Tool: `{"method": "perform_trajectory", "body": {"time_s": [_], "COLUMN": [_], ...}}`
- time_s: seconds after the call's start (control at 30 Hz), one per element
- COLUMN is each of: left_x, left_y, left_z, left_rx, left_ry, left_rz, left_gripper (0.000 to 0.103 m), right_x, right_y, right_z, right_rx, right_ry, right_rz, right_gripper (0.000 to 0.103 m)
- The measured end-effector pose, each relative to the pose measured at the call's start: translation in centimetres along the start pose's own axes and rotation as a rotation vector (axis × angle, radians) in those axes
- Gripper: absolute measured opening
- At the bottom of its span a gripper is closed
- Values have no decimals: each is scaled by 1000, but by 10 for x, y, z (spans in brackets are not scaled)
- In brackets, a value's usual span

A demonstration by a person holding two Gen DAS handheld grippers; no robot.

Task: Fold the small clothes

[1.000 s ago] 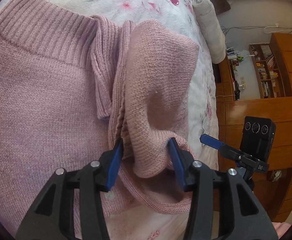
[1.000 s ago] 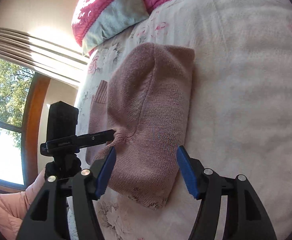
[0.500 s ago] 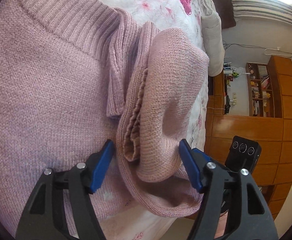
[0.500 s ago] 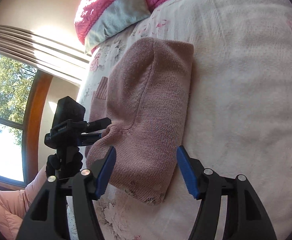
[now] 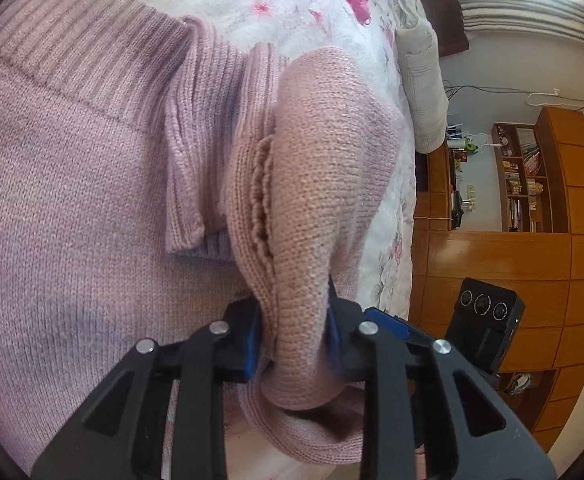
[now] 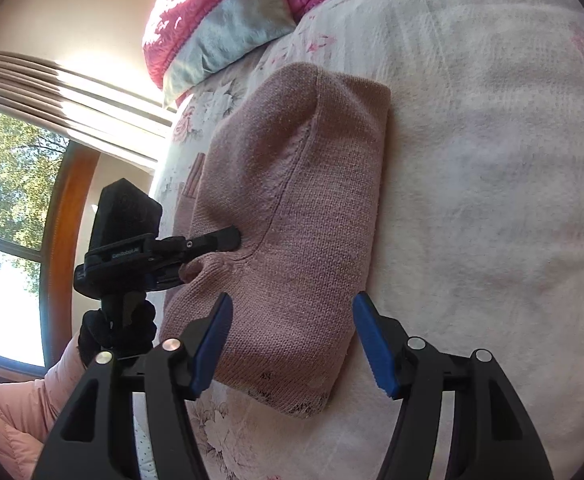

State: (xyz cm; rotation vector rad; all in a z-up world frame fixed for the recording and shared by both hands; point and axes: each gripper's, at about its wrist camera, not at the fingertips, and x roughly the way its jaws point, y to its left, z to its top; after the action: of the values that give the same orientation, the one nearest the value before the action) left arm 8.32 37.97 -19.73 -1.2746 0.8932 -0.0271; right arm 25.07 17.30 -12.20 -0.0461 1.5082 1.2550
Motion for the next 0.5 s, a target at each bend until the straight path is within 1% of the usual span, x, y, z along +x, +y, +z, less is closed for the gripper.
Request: {"method": "perform_trajectory", "body": {"time_s": [0.1,0.17,0.27,0.4,0.5], "left_x": [-22,-40,-69,-113,-149], "left_y": [-20,-32,-42,-40,-22], "left_z": [-5,-7,-8,-9,-7], "left_rx": [90,142,195,228,196], "left_ry": [-52,-80,-116,-161,-200], "left_rz": [-24,-10,3,36,61], "left_gripper": [23,23,23,23,23], "right_x": [-1,0,2,12,20], "right_y": [3,7,14,26,35], "right_z": [0,-1,-1,0,-2], "right_rx": [-9,-14,-23,-44,-65], "right_ry": [1,4,3,14,27], "right_rz": [-1,9,25,48,64], "right_gripper": [64,64,64,64,64]}}
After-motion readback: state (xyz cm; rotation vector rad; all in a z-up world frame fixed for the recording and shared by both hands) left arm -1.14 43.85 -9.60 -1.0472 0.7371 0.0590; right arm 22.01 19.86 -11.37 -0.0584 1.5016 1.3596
